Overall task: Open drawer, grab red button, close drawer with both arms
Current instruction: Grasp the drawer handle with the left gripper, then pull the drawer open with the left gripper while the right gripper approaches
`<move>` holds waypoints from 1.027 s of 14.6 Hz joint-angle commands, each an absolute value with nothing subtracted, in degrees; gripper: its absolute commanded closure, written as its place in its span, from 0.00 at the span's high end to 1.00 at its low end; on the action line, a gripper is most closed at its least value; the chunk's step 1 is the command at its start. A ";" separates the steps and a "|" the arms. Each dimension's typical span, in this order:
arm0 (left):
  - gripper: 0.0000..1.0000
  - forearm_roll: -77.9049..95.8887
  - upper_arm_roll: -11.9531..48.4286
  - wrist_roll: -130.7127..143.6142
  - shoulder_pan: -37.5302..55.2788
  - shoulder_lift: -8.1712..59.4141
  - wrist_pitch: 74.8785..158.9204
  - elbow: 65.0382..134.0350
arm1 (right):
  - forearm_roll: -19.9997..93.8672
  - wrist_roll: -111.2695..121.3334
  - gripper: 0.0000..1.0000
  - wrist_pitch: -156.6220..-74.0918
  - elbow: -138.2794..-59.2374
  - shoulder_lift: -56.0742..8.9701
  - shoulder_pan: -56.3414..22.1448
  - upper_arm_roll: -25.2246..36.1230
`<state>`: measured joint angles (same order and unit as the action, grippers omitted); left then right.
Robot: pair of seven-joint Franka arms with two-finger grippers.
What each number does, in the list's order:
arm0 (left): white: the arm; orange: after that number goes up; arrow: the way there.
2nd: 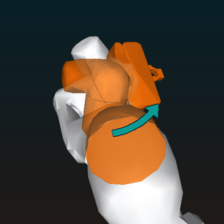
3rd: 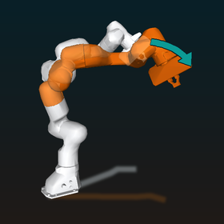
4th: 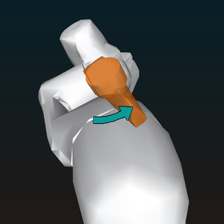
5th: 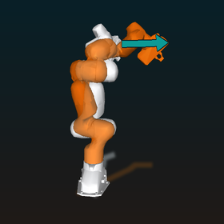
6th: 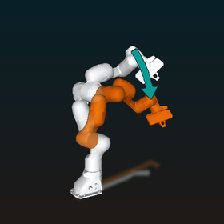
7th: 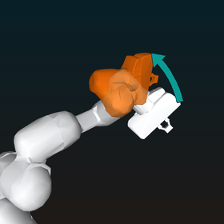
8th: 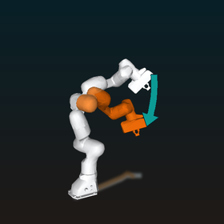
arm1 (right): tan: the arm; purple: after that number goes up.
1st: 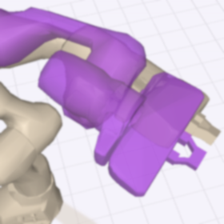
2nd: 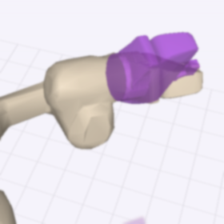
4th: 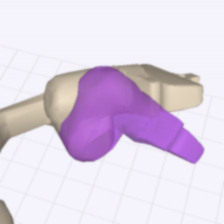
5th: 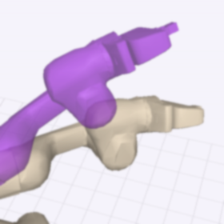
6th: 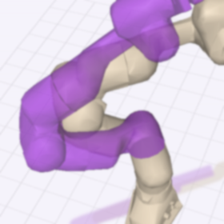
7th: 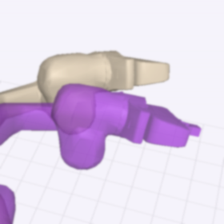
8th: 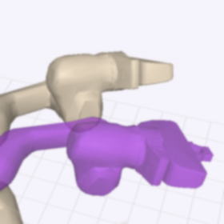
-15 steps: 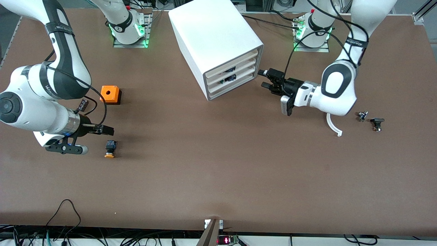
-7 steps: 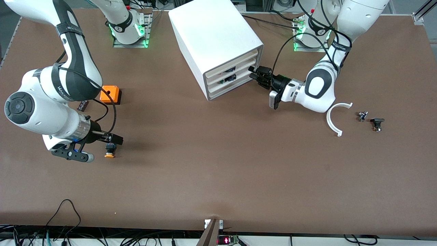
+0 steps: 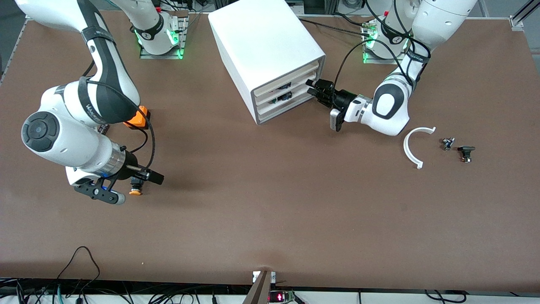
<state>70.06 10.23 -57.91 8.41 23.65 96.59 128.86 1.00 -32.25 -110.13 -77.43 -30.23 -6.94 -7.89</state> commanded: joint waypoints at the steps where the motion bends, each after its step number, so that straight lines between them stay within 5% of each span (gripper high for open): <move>1: 0.55 73.03 10.28 -60.81 9.75 24.26 97.65 129.90 | 1.67 -36.11 1.00 -108.90 -73.65 -32.08 -8.17 -7.73; 7: 0.49 76.73 10.20 -63.10 12.48 24.35 98.43 131.92 | 1.58 -45.25 1.00 -107.14 -70.14 -33.40 -12.12 -7.82; 9: 0.10 76.64 10.20 -63.46 12.57 24.35 98.44 131.92 | 1.58 -48.94 1.00 -107.05 -69.00 -34.01 -13.18 -7.82; 10: 0.00 76.64 10.20 -63.46 12.57 24.35 98.44 131.92 | 1.58 -50.61 1.00 -107.05 -68.47 -34.19 -13.88 -7.82; 15: 0.00 75.76 9.93 -63.37 11.08 24.26 98.09 131.05 | 1.67 -57.03 1.00 -106.44 -66.27 -34.80 -15.73 -7.91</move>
<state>74.95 10.39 -63.11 11.96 24.56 97.93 131.16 1.01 -54.25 -108.44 -69.85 -33.23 -14.83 -7.99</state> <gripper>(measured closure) 0.855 0.000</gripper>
